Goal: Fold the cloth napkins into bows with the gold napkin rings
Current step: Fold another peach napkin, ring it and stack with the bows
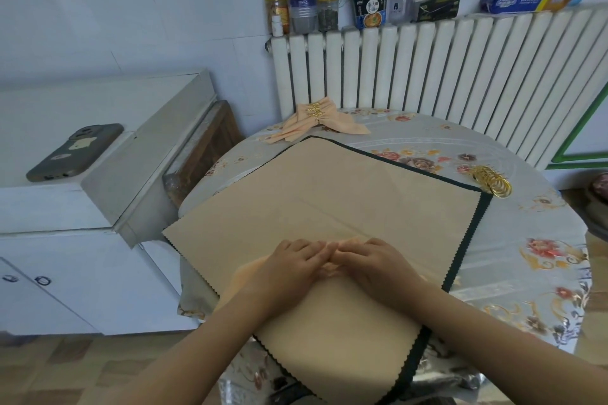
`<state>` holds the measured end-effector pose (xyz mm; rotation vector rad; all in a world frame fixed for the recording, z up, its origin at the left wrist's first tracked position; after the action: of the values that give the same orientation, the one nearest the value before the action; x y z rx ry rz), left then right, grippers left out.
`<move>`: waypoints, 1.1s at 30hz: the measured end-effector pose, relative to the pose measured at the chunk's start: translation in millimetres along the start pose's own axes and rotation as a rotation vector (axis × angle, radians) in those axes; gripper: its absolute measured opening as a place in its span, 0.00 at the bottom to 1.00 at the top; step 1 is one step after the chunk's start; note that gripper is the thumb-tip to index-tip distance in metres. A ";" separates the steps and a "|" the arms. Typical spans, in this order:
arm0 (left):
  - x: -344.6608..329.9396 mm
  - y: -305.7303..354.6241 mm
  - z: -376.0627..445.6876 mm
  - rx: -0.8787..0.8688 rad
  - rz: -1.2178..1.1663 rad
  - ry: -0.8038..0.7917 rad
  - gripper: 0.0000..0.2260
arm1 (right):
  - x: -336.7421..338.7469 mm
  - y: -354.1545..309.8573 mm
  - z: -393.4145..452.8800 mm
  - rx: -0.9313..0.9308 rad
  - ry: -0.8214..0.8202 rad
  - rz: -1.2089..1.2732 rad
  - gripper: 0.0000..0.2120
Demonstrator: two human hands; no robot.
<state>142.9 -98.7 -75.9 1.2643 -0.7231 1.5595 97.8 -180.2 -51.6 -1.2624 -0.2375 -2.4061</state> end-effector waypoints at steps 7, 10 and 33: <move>-4.4 -15.7 10.4 0.133 -0.177 0.006 0.20 | -1.1 9.9 7.7 -0.007 0.073 -0.015 0.10; -12.0 -17.4 7.9 0.169 -0.174 -0.086 0.28 | -0.7 8.5 2.1 0.025 0.083 -0.034 0.11; 4.2 -4.1 17.0 0.155 -0.423 0.238 0.16 | 4.0 4.5 -1.6 0.056 0.076 -0.004 0.12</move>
<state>153.1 -111.0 -67.6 1.2209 -0.1694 1.3984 96.6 -185.9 -49.5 -1.1450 -0.2838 -2.4275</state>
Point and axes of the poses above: each hand's wrist, its own z-axis towards the middle knuckle, its own x-axis out of the back of the hand, y = z × x, the point moved 10 cm from there along z, towards the middle knuckle, and after that the axes turned 8 degrees about -z, right-handed, at the moved point
